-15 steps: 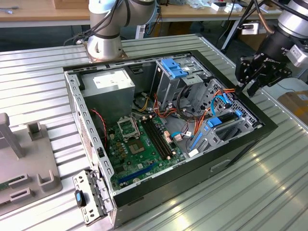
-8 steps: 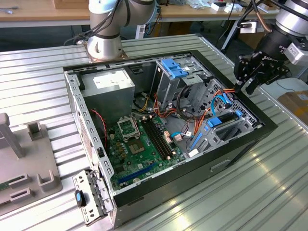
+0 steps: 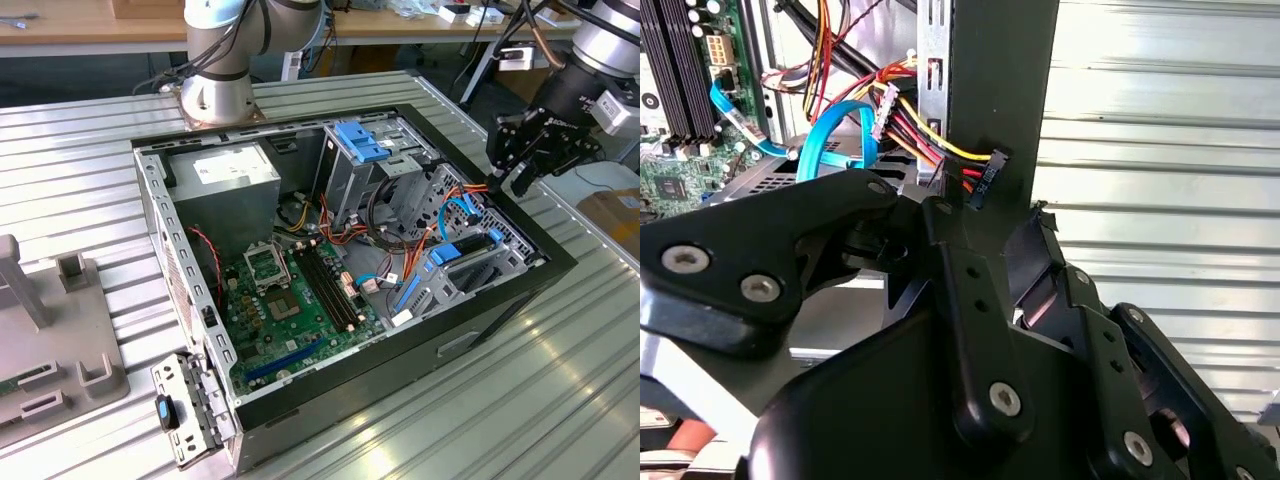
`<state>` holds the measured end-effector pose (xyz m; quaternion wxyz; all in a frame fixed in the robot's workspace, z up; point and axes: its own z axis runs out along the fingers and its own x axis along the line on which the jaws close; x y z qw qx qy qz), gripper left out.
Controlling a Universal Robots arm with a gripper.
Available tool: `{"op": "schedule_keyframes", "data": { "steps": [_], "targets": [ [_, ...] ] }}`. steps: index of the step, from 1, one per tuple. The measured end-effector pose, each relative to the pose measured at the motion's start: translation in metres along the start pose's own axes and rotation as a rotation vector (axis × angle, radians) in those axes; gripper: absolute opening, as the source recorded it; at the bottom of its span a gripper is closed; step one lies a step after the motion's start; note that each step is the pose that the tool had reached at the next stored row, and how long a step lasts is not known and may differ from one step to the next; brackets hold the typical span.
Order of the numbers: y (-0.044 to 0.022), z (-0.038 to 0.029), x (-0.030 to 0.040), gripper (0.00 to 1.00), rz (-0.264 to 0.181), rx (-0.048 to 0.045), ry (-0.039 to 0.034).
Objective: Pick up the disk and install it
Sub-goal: 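Insert the first disk wire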
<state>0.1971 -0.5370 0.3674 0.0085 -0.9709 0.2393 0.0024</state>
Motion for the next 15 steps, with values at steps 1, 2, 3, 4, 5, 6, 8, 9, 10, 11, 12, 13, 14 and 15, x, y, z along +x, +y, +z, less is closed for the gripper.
{"op": "schedule_keyframes", "data": {
  "steps": [1,2,3,4,5,6,8,9,10,11,12,13,14,15],
  "targets": [
    [0.0,0.0,0.0,0.43,0.0,0.0001,0.0],
    [0.0,0.0,0.0,0.29,0.0,0.0001,0.0],
    [0.0,0.0,0.0001,0.29,0.0,0.0,0.0],
    [0.0,0.0,0.0001,0.29,0.0,0.0001,0.0],
    [0.0,0.0001,0.0001,0.29,0.0,0.0,0.0],
    [0.0,0.0004,0.0,0.29,-0.001,0.0001,-0.0001],
    [0.0004,0.0007,0.0001,0.29,-0.001,0.0003,-0.0002],
    [0.0007,0.0007,-0.0001,0.29,-0.001,0.0002,-0.0002],
    [0.0014,0.0007,-0.0015,0.29,0.0,0.0002,-0.0001],
    [0.0016,0.0007,-0.0017,0.29,-0.001,0.0002,-0.0001],
    [0.0016,0.0007,-0.0017,0.29,-0.001,0.0003,-0.0001],
    [0.0016,0.0007,-0.0017,0.29,-0.001,0.0002,-0.0001],
    [0.0016,0.0007,-0.0018,0.29,-0.001,0.0002,-0.0001],
    [0.0016,0.0007,-0.0018,0.28,-0.001,0.0002,-0.0001]
  ]
}}
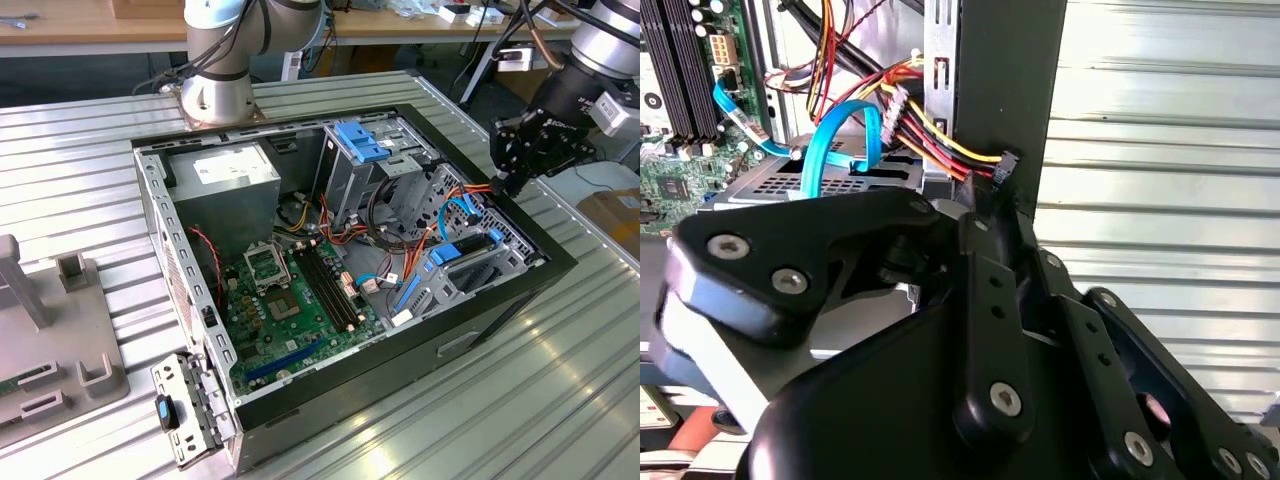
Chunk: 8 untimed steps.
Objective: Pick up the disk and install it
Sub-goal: 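Insert the first disk wire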
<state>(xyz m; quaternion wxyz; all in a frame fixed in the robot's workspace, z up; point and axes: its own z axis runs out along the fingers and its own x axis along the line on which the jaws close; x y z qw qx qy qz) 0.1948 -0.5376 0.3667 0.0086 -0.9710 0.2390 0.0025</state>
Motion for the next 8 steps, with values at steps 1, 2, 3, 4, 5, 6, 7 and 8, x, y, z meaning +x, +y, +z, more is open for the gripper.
{"op": "schedule_keyframes", "data": {
  "steps": [1,2,3,4,5,6,7,8],
  "targets": [
    [0.0,0.0,0.0,0.21,0.0,0.0,0.0],
    [0.0,0.0,0.0,0.21,0.0,0.0,0.0],
    [0.0,-0.0001,-0.0001,0.21,0.0,-0.0002,0.0001],
    [0.0,-0.0001,-0.0001,0.19,0.0,-0.0003,0.0002],
    [0.0,-0.0001,-0.0001,0.16,0.0,-0.0002,0.0001],
    [0.0,-0.0001,-0.0001,0.16,0.0,-0.0001,0.0001],
    [0.0001,0.0,-0.0001,0.16,0.0,0.0,0.0],
    [0.0001,0.0,-0.0001,0.16,0.0,0.0,-0.0001]
  ]
}}
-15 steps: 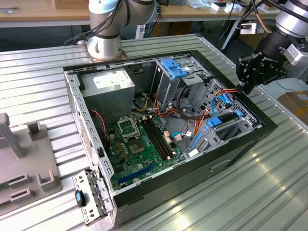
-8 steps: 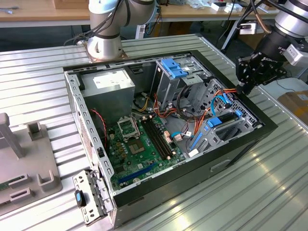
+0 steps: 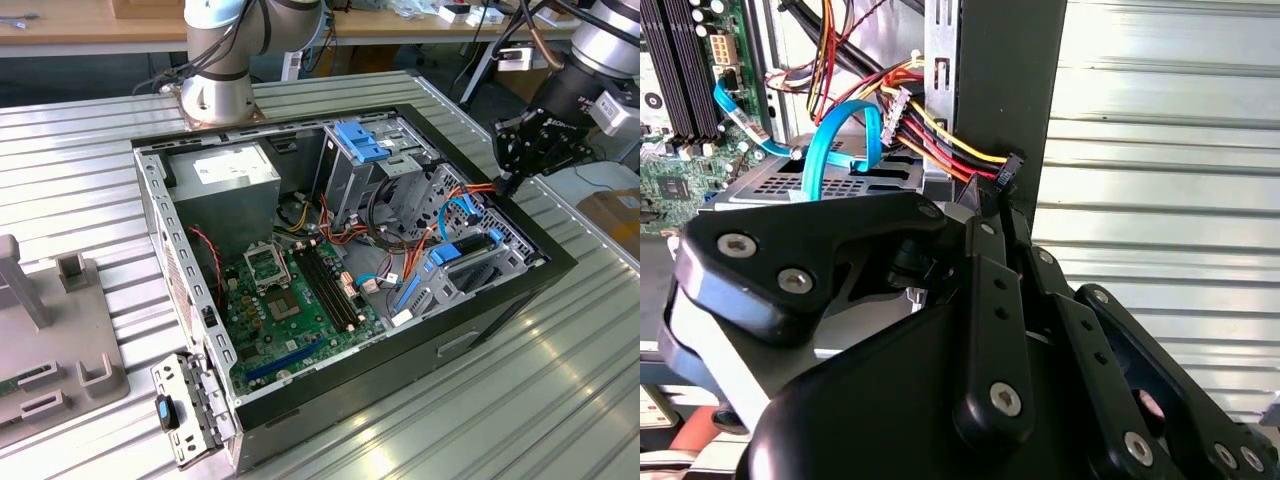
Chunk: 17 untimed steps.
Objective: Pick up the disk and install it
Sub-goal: 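Insert the first disk wire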
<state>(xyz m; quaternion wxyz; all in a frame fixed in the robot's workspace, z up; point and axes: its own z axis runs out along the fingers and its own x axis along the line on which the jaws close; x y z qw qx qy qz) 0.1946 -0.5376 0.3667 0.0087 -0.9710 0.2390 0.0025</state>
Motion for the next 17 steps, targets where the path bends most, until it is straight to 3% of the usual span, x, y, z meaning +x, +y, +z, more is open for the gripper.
{"op": "schedule_keyframes", "data": {
  "steps": [4,13,17],
  "targets": [
    [-0.0001,-0.0078,-0.0001,0.16,0.0,0.0015,0.0027],
    [0.0002,-0.008,-0.0007,0.16,0.0,0.0018,0.0034],
    [0.0057,-0.008,-0.0112,0.16,0.003,0.0026,0.0047]
  ]
}}
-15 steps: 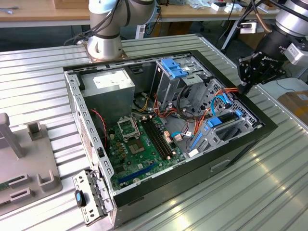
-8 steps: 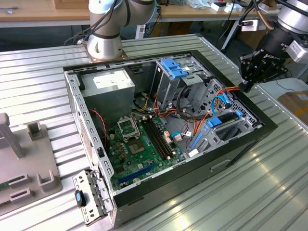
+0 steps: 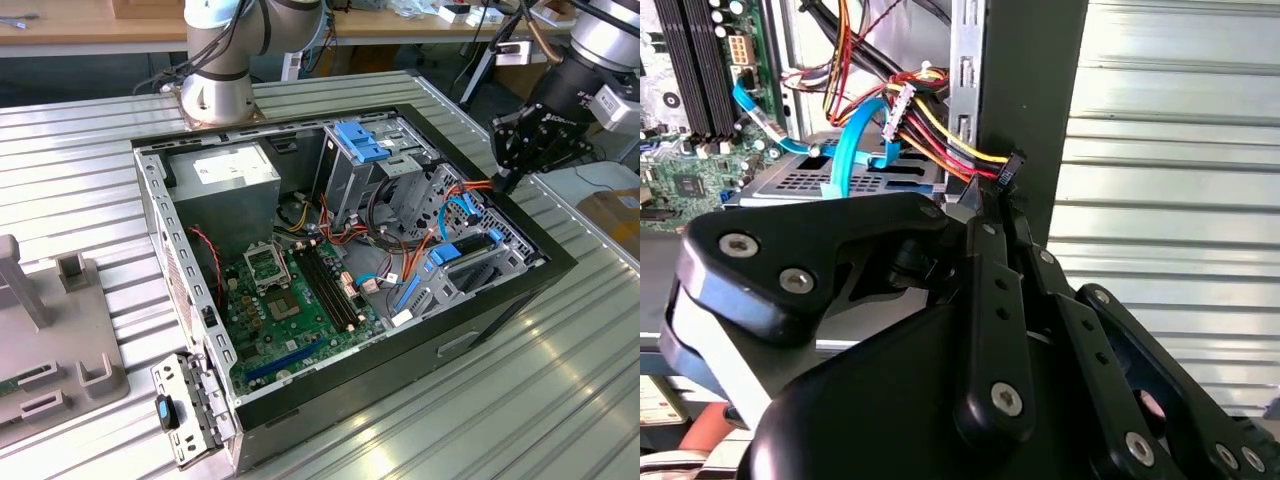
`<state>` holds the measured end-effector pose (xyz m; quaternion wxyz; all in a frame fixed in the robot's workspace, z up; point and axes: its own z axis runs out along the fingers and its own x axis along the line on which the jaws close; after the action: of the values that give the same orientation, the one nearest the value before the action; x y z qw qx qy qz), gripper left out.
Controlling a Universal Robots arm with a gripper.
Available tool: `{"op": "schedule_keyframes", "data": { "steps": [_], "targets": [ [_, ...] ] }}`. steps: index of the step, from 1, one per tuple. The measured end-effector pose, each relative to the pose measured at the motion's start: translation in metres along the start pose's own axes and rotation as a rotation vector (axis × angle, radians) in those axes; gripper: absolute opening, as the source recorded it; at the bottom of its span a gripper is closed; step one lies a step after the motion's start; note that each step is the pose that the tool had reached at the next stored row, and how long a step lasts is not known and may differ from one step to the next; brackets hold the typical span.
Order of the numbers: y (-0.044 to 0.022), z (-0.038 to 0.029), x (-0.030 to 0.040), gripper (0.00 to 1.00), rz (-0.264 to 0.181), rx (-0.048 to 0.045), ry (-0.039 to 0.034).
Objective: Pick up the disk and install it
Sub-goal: 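Insert the first disk wire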
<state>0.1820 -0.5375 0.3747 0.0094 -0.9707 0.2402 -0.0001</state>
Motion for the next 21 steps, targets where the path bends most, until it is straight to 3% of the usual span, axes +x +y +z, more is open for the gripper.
{"op": "schedule_keyframes", "data": {
  "steps": [2,13,15,21],
  "targets": [
    [0.0016,0.0,-0.0028,0.16,0.02,0.0001,0.0003],
    [0.0018,0.0,-0.0033,0.16,0.162,0.0006,0.0029],
    [0.0018,0.0,-0.0033,0.16,0.214,0.0009,0.0039],
    [0.0019,0.0,-0.0035,0.16,0.311,0.0013,0.0056]
  ]
}}
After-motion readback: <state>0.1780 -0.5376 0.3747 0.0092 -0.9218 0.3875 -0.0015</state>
